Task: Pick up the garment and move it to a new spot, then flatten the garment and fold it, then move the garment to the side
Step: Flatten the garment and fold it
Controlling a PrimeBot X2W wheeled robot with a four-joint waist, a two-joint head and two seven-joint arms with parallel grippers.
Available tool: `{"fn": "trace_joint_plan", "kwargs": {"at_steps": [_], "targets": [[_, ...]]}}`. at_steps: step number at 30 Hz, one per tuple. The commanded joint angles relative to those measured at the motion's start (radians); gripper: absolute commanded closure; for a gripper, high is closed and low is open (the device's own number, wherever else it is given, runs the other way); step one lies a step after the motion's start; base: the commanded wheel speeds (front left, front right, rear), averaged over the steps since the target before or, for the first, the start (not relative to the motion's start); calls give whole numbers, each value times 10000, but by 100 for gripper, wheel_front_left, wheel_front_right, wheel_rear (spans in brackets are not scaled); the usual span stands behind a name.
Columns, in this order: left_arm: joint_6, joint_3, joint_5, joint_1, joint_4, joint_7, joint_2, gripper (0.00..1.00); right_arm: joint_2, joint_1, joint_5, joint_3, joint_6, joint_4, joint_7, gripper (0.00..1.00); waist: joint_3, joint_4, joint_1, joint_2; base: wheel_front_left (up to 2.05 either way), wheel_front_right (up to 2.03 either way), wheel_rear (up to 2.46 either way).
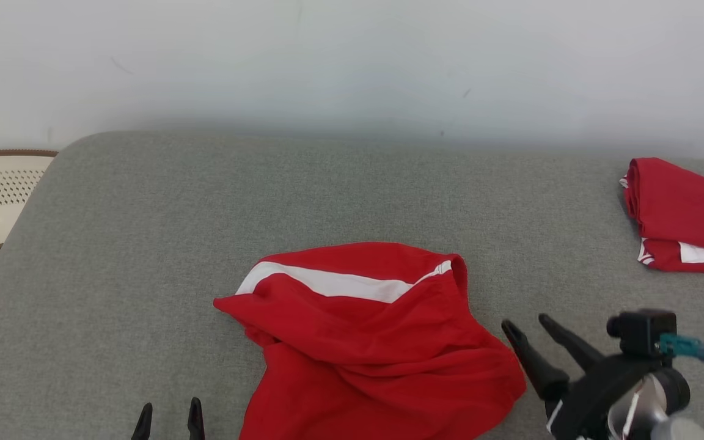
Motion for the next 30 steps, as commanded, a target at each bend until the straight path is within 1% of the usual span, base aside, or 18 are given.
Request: {"fn": "trace_joint_plan", "kwargs": {"at_steps": [1,4,5,12,15,19,26,27,29,30], "targets": [[10,-26,39,-23,-42,-44,4,0,112,-389,-60,19,5,201,-100,0,40,37,0,0,0,0,0],[-2,-69,59,-106,-62,-44,4,0,127,-911,-256,152,5,591,-207,0,90,94,0,0,0,0,0],[-15,-80,70,-148,-63,-42,5,0,249,-1181,-180,195,5,823,-288,0,117,121,0,0,0,0,0],[-65,-286,1,-411,18,-42,5,0,501,-3076,-257,794,5,3201,-674,0,396,481,0,0,0,0,0],[-28,-409,-70,-480,63,-42,2,0,538,-3722,-291,1142,5,4300,-700,0,515,680,0,0,0,0,0],[-16,-522,-125,-630,107,-44,3,0,750,-4353,-63,1304,5,5645,-911,0,661,967,0,0,0,0,0],[99,-770,-228,-708,58,-44,3,0,1004,-5315,338,1805,5,7349,-1294,0,929,1274,0,0,0,0,0],[112,-778,-243,-741,63,-42,5,0,1028,-5431,385,1871,5,7538,-1352,6,959,1293,0,0,0,0,0],[119,-801,-274,-827,90,-42,5,0,1028,-5687,439,2043,5,7904,-1481,100,1028,1332,0,0,0,0,0],[146,-840,-282,-851,89,-44,3,0,1045,-5800,493,2126,5,8052,-1550,100,1051,1341,0,0,0,0,0]]}}
